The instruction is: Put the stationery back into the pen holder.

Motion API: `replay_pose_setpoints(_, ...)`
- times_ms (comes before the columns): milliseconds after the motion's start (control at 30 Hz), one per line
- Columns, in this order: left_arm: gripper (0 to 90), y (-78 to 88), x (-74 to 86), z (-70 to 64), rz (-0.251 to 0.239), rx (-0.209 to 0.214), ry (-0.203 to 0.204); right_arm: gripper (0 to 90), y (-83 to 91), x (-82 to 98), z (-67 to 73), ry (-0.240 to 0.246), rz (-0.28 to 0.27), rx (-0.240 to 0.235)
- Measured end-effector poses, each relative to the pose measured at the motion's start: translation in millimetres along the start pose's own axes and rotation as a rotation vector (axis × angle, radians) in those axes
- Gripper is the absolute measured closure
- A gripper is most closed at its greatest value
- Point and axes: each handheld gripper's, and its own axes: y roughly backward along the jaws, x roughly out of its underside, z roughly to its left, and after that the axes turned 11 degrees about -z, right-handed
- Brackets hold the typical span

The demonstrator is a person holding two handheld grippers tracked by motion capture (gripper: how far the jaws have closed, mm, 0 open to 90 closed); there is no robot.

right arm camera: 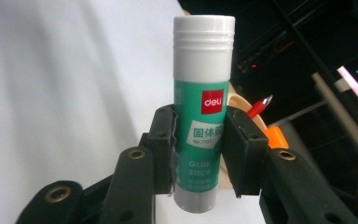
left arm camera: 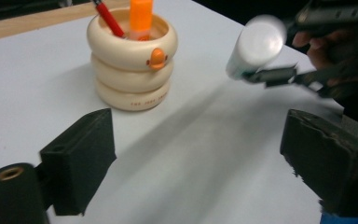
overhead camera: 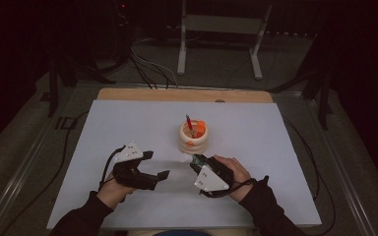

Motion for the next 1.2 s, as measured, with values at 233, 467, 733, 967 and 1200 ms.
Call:
replay_pose_setpoints(233, 0.7, 7.9, 11.3, 7.4, -0.006, -0.030, 0.015, 65.6, 1.8, -6.2, -20.1, -0.139, -0.037, 0.006)
replay_pose_setpoints(467, 0.1, 14.2, 25.5, 12.0, -0.011, -0.071, 0.009, 65.6, 0.9, -13.7, -36.1, -0.226, -0.059, 0.024)
replay_pose_setpoints(733, 0.1, 22.4, 38.3, 18.1, -0.039, -0.133, 0.008, 65.5, -2.1, -22.8, -55.1, -0.301, -0.087, 0.062)
replay_pose_setpoints(967, 0.1, 32.4, 45.1, 26.7, -0.071, -0.196, 0.018, 65.5, -7.5, -26.4, -73.7, -0.390, -0.109, 0.101)
replay_pose_setpoints(1200, 0.1, 41.2, 53.4, 35.2, -0.085, -0.244, 0.026, 65.5, -14.7, -26.3, -87.3, -0.475, -0.120, 0.130)
